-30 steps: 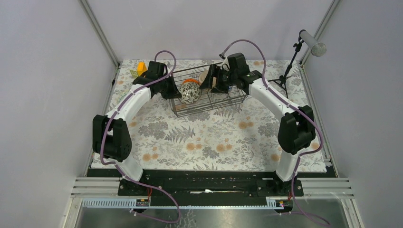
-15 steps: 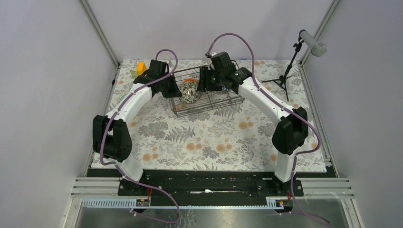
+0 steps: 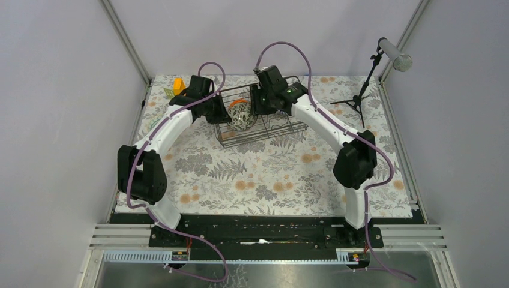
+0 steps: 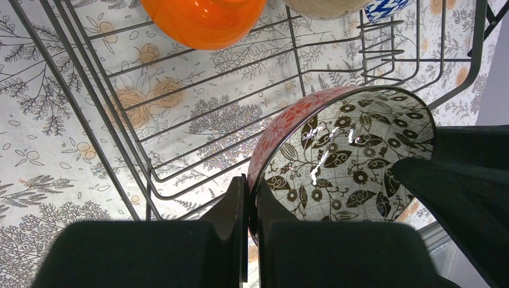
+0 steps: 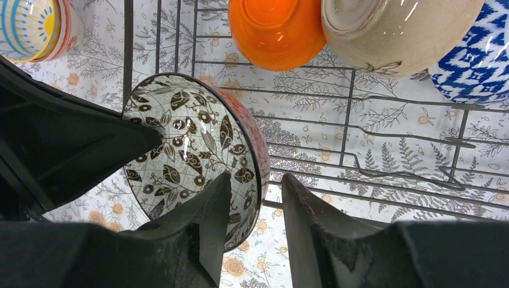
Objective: Unload the bowls from the dish rack
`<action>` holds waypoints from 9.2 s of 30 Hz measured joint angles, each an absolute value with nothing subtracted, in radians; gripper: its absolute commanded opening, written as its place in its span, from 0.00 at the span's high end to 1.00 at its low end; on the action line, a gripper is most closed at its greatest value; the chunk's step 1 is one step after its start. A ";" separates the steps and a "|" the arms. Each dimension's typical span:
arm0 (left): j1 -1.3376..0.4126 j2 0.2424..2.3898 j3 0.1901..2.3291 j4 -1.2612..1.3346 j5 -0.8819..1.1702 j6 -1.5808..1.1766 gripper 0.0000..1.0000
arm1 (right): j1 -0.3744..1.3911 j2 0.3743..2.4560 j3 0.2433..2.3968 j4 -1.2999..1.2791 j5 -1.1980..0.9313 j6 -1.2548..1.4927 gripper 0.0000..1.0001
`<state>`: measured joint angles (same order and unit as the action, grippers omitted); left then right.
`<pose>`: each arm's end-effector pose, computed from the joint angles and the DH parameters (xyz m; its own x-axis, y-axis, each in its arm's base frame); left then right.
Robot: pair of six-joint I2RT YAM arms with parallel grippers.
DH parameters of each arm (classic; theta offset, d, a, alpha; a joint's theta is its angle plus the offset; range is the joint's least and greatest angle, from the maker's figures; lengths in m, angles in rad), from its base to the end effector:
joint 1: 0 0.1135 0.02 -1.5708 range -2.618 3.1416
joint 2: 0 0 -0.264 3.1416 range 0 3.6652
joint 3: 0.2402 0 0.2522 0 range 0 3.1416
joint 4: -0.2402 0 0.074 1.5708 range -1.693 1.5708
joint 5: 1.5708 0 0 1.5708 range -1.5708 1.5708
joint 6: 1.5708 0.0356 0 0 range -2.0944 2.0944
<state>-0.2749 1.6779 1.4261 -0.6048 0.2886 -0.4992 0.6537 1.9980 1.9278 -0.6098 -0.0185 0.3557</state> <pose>0.3545 -0.1105 0.2914 -0.8490 -0.2374 -0.4721 0.0379 0.8638 -0.5024 0.3673 0.2822 0.3275 -0.6836 -0.0851 -0.7249 -0.4068 0.8690 0.2817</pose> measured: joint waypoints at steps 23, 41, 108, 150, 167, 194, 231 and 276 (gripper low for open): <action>-0.290 1.677 1.455 -0.607 0.314 -0.501 0.51 | 0.688 2.058 1.997 -0.731 0.152 0.319 1.00; -0.289 1.490 1.425 -0.569 0.087 -0.476 0.35 | 0.655 1.815 1.691 -0.659 0.299 0.432 1.00; -0.280 1.356 1.200 -0.498 0.016 -0.441 0.01 | 0.010 1.491 0.818 -0.216 0.116 0.812 0.39; -0.273 1.575 1.251 -0.530 0.069 -0.413 0.04 | 0.432 1.951 1.639 -0.154 -0.126 0.591 0.00; -0.273 1.602 1.251 -0.530 0.102 -0.398 0.04 | 0.432 2.126 1.760 -0.168 -0.121 0.616 0.00; -0.273 1.655 1.250 -0.544 0.099 -0.389 0.27 | 0.437 2.199 1.787 -0.176 -0.097 0.739 0.17; -0.271 1.673 1.253 -0.605 -0.003 -0.374 0.91 | 0.495 2.120 1.707 -0.152 -0.020 0.525 0.42; -0.287 1.502 1.303 -0.628 0.041 -0.360 0.45 | 0.497 1.954 1.543 -0.130 -0.237 0.612 0.47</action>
